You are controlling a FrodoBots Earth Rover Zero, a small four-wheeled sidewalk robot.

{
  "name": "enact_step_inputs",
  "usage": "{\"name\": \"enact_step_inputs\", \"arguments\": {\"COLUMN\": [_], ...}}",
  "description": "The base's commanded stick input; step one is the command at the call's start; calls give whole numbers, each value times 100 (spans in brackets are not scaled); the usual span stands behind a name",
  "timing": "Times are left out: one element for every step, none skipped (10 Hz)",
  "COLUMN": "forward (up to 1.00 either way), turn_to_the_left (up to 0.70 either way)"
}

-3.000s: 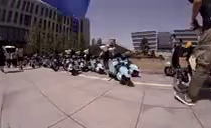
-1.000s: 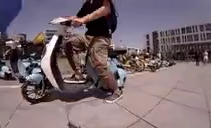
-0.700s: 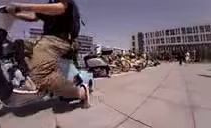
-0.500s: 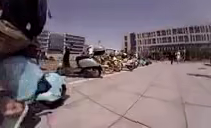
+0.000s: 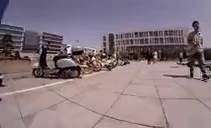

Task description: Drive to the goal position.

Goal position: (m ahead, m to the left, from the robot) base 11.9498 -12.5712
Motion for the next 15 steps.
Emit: {"name": "enact_step_inputs", "arguments": {"forward": [0, 73, 100, 100, 100, 100, 100, 100, 100, 100, 100, 100, 100, 100, 100], "turn_to_the_left": [-19, 0, 0, 0, 0, 0, 0, 0, 0, 0, 0, 0, 0, 0, 0]}}
